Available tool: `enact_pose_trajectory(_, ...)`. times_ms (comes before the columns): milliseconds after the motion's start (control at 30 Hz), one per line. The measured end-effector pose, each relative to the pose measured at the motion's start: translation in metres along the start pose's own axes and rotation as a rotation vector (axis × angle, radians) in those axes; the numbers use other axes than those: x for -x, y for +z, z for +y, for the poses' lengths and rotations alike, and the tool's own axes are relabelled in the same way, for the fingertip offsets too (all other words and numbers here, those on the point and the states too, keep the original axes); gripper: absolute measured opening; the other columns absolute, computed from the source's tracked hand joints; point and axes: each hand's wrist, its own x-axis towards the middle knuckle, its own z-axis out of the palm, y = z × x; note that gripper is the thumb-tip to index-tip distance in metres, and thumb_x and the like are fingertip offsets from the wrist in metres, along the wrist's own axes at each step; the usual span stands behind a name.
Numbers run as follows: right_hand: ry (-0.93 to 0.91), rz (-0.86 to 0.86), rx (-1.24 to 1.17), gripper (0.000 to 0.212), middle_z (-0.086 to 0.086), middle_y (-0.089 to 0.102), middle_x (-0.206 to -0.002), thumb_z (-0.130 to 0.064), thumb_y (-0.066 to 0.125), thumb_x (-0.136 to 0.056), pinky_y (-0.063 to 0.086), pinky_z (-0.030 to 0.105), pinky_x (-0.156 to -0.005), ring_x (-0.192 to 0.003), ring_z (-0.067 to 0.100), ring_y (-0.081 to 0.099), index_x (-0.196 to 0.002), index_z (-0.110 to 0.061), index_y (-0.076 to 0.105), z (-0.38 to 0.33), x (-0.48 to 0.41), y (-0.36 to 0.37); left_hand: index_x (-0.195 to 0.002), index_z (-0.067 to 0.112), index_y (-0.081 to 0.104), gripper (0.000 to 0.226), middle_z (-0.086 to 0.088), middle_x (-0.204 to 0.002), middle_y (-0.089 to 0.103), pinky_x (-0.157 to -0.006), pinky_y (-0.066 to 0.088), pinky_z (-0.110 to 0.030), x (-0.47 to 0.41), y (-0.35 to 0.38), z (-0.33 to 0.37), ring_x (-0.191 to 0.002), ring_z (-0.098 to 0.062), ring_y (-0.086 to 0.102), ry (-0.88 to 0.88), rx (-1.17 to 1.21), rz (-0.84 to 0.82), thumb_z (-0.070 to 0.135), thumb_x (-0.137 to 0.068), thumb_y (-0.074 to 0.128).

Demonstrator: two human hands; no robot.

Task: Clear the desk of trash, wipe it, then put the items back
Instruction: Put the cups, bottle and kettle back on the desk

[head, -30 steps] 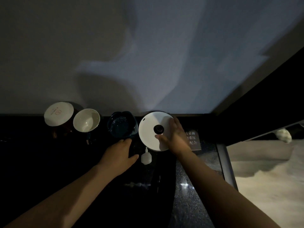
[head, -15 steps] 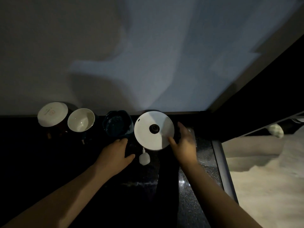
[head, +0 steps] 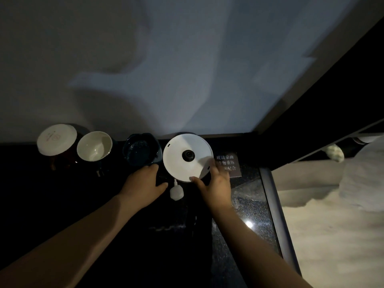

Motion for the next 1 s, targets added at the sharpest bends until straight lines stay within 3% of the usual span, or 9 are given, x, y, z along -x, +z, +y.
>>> enact_pose_trajectory(367,-0.005,-0.034,0.12,0.082,0.007,0.039,-0.146,-0.051,0.07,-0.079,0.036,0.039,-0.105,-0.131,0.027,0.034,-0.144,-0.013,0.036,0.0,-0.002,-0.002,-0.124,0.008,0.049,0.05,-0.011,-0.124,0.055,-0.092,0.046,-0.036,0.001,0.0,0.0,-0.114,-0.027,0.054,0.004,-0.01,-0.01,0.039,-0.087,0.063)
enact_pose_trajectory(567,-0.032,-0.044,0.109,0.077,0.008,0.05,-0.136,-0.047,0.071,-0.079,0.043,0.039,-0.098,-0.122,0.028,0.044,-0.143,-0.017,0.039,-0.003,0.004,-0.022,-0.121,0.01,0.051,0.048,-0.01,-0.12,0.056,-0.091,0.048,-0.037,0.014,-0.006,-0.001,-0.11,-0.025,0.056,0.033,-0.031,-0.018,0.041,-0.086,0.063)
enact_pose_trajectory(1000,-0.075,0.012,0.236,0.052,0.005,0.06,-0.123,-0.034,0.07,-0.084,0.048,0.033,-0.09,-0.111,0.025,0.056,-0.129,-0.015,0.056,-0.017,0.107,-0.067,-0.127,0.012,0.049,0.051,-0.007,-0.123,0.055,-0.092,0.049,-0.035,0.088,-0.028,-0.005,-0.111,-0.022,0.056,0.191,-0.09,-0.04,0.044,-0.089,0.059)
